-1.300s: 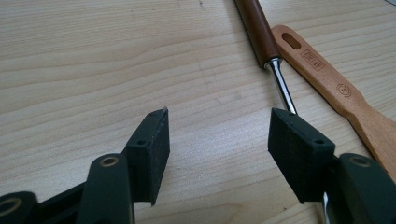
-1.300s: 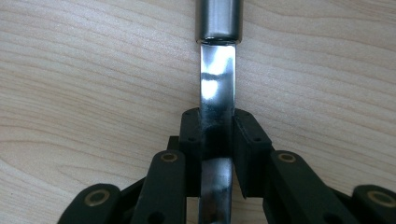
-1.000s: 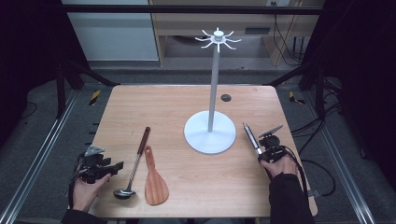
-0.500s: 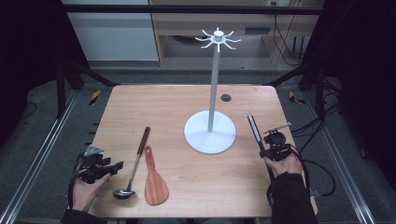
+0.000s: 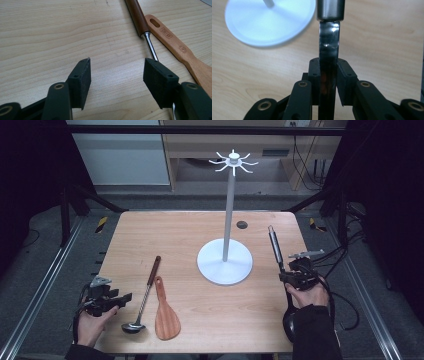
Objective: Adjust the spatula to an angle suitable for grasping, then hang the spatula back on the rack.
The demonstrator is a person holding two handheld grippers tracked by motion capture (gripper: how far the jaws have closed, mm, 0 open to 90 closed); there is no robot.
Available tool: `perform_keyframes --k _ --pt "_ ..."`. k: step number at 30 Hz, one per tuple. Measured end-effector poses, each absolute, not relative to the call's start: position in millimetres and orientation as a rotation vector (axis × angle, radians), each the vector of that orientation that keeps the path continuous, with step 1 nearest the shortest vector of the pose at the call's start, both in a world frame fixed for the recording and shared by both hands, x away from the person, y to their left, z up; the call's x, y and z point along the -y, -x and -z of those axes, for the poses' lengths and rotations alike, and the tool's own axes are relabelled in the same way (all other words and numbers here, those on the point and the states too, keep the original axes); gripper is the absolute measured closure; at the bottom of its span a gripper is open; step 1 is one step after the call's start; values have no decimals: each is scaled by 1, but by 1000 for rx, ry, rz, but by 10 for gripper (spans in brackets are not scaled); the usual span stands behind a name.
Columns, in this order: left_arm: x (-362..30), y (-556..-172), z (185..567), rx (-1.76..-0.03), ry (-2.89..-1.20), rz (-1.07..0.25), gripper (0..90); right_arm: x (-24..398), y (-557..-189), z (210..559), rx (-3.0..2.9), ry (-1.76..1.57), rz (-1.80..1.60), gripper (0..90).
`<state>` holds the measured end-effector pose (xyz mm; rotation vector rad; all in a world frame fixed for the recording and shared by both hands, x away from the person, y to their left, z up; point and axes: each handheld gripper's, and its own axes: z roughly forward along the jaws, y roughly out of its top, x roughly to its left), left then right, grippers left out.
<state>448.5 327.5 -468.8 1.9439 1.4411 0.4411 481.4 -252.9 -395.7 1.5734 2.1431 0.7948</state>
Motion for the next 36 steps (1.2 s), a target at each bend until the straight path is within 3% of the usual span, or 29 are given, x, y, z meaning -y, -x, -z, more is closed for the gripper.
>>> perform_keyframes --k 16,36 --pt "-328 -449 470 -1438 -1948 -428 393 246 -460 363 -1962 -1306 -1166 751" --pt "-326 -450 471 -1440 -1953 -424 397 233 -445 333 -1872 -1126 -1370 751"
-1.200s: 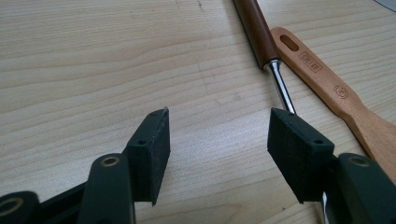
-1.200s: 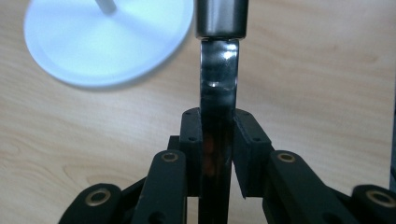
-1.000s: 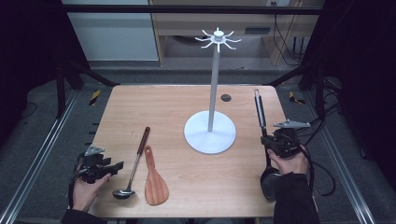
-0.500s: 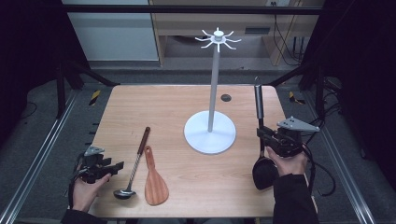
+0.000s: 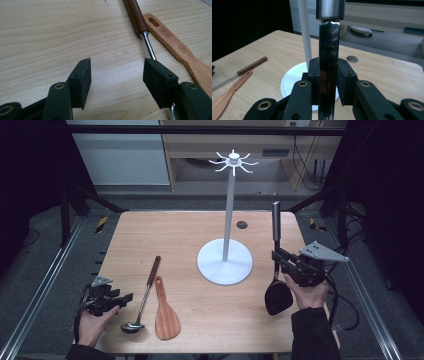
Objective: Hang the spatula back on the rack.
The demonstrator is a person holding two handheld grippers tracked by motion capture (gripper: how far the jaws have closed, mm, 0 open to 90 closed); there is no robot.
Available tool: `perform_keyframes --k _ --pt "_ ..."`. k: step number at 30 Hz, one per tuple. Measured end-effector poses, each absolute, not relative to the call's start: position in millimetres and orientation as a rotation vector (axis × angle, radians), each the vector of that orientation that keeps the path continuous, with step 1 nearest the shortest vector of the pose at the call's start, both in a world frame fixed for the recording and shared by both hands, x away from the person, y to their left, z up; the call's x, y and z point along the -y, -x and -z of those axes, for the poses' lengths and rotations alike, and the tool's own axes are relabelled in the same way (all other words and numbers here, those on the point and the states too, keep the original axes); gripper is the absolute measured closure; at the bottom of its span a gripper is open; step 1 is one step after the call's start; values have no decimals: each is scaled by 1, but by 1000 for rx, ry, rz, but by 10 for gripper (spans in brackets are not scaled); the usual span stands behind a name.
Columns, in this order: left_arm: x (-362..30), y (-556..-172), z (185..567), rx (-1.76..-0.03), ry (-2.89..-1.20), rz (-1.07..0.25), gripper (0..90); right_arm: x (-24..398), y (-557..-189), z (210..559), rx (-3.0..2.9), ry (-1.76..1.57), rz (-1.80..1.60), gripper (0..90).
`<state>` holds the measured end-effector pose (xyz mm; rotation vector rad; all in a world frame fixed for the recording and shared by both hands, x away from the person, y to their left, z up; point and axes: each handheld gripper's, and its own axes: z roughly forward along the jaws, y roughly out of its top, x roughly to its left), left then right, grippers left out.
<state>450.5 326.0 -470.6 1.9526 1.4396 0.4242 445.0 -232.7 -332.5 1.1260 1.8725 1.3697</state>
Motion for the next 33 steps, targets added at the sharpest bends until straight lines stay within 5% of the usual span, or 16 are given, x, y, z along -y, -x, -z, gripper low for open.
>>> perform_keyframes --k 33 --pt "-328 -451 471 -1447 -1945 -425 397 189 -484 310 -1837 -970 -1525 751"
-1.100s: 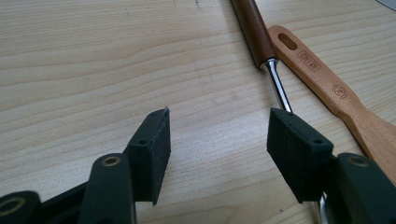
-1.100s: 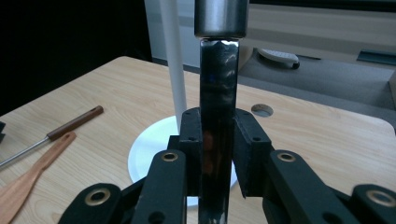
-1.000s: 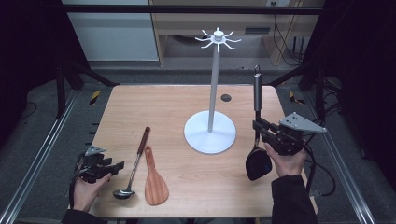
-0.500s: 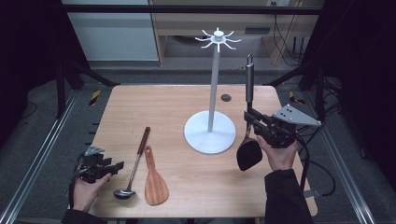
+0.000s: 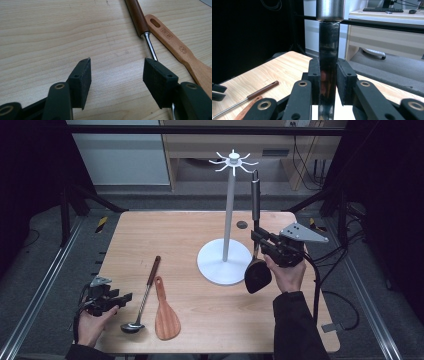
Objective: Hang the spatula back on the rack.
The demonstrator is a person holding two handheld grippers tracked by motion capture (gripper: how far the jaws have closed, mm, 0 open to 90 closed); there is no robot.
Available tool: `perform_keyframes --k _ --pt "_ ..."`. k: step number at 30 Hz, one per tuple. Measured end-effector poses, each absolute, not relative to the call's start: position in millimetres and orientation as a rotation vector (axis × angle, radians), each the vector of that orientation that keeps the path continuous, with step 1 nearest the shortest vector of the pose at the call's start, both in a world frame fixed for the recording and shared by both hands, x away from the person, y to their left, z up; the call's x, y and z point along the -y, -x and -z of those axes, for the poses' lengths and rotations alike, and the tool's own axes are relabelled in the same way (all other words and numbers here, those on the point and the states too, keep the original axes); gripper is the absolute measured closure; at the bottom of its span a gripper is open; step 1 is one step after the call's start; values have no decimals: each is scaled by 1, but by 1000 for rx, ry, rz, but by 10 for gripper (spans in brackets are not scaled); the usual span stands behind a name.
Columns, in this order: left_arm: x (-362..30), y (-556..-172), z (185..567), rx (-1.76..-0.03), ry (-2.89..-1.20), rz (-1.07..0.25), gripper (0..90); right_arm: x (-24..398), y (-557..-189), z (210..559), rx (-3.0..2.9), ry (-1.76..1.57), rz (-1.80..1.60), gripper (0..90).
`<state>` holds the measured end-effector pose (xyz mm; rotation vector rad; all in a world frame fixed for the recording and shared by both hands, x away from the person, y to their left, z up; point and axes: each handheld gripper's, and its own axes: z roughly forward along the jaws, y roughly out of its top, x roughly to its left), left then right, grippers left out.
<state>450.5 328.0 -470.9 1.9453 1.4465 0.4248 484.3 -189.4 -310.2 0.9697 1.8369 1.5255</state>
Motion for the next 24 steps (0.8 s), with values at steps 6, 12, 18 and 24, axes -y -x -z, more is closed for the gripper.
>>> perform_keyframes --k 6,12,18,24 --pt "-329 -451 471 -1450 -1940 -422 398 185 -494 309 -1851 -970 -1519 750" --pt "-330 -451 471 -1453 -1936 -421 397 180 -502 308 -1866 -968 -1520 750" --pt "-330 -450 471 -1452 -1935 -422 397 176 -508 314 -1878 -979 -1512 750" --pt "-330 -450 471 -1452 -1936 -422 397 178 -513 322 -1871 -975 -1543 748"
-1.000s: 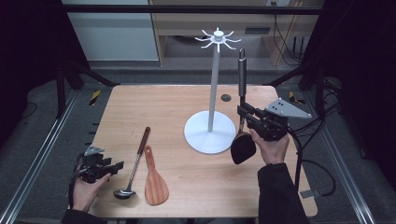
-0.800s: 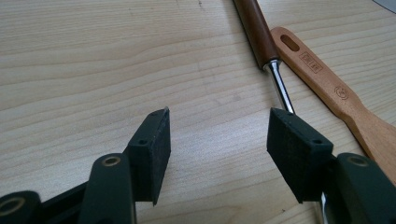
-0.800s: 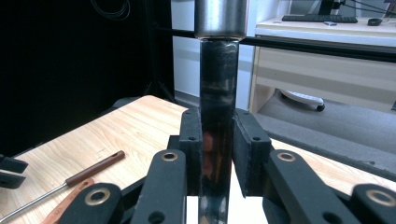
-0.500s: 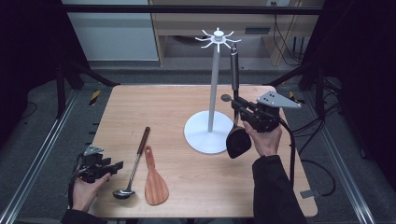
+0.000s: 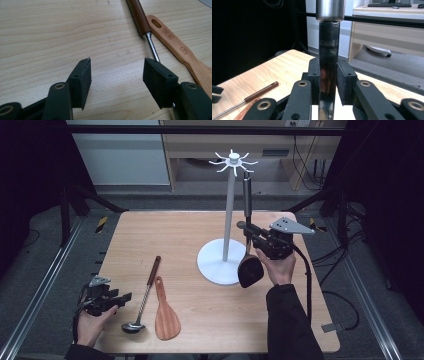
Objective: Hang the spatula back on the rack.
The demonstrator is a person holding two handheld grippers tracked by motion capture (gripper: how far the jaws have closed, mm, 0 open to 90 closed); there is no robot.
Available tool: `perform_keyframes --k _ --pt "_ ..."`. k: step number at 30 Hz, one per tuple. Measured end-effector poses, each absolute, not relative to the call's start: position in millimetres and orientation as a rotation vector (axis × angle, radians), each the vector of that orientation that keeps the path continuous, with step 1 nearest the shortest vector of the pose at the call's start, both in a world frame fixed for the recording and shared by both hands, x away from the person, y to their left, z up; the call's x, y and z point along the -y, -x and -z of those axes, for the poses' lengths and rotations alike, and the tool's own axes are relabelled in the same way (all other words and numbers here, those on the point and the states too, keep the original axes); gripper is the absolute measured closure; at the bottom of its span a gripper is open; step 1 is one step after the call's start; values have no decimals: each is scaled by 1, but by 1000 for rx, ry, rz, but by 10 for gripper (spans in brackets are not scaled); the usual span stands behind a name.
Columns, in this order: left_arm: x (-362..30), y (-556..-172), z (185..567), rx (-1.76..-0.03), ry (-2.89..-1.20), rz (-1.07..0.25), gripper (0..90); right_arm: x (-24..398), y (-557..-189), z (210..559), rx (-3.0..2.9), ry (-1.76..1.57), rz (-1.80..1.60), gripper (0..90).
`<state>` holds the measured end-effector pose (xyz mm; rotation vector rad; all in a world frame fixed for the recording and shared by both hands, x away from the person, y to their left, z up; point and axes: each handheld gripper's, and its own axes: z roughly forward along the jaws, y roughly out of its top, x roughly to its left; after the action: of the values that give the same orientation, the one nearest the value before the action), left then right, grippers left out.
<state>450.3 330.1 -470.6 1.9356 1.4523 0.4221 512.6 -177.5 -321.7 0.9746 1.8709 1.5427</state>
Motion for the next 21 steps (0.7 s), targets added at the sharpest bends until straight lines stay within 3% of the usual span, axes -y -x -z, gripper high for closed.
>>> perform_keyframes --k 21 --pt "-329 -451 471 -1448 -1942 -423 398 171 -531 329 -1883 -942 -1563 745"
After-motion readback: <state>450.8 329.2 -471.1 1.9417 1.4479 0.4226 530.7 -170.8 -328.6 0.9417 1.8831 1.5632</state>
